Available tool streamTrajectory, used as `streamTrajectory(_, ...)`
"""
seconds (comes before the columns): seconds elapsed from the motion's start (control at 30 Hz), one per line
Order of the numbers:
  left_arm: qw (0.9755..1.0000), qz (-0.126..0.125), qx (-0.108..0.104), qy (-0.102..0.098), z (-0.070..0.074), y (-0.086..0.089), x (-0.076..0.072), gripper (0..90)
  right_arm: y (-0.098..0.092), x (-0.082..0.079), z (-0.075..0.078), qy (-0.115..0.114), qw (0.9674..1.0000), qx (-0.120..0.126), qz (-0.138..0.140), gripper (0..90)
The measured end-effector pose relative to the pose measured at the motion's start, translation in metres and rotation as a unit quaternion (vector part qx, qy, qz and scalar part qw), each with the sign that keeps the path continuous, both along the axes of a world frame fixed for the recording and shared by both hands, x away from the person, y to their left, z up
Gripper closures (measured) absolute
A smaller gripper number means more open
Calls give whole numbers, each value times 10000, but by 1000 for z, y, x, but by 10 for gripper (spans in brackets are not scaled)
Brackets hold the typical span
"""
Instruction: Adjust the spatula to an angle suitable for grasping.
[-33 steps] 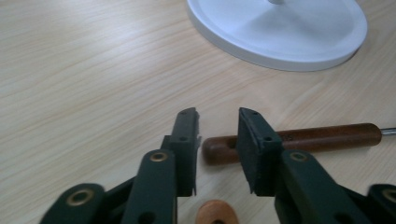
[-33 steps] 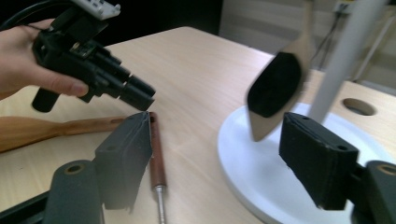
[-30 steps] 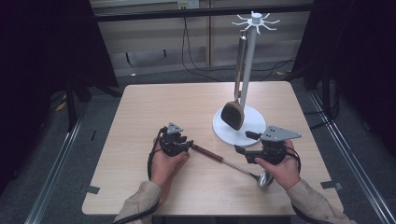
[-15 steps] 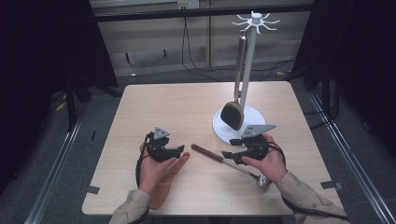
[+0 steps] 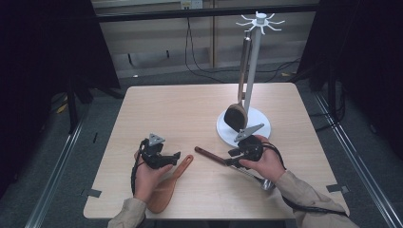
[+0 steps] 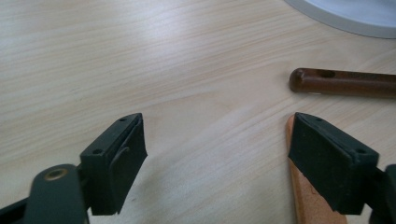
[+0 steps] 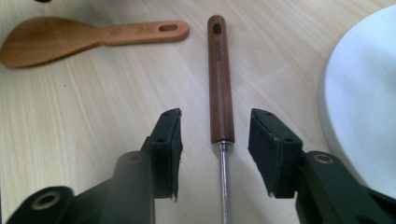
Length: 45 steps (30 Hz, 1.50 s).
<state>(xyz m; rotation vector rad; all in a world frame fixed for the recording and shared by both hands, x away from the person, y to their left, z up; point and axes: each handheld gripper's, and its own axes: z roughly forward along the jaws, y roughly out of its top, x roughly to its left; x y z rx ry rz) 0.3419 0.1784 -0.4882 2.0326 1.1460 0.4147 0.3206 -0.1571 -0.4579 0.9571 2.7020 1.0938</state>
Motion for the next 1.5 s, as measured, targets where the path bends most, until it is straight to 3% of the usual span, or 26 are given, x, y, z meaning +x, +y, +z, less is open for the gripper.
streamTrajectory(0.27,9998,173,-36,-18,0,5,-2,133,5,3,-5,338,9988,-356,37,665)
streamTrajectory(0.57,9999,165,-27,14,-1,8,-3,118,7,7,-10,586,9967,-554,-4,705)
streamTrajectory(0.73,9998,181,-22,18,0,10,-4,116,9,7,-11,617,9963,-603,-15,705)
streamTrajectory(1.1,9998,203,14,54,-1,14,-5,122,13,9,-18,753,9924,-968,56,787)
streamTrajectory(1.5,9998,199,36,44,0,17,-6,129,18,8,-19,751,9896,-1225,-74,845)
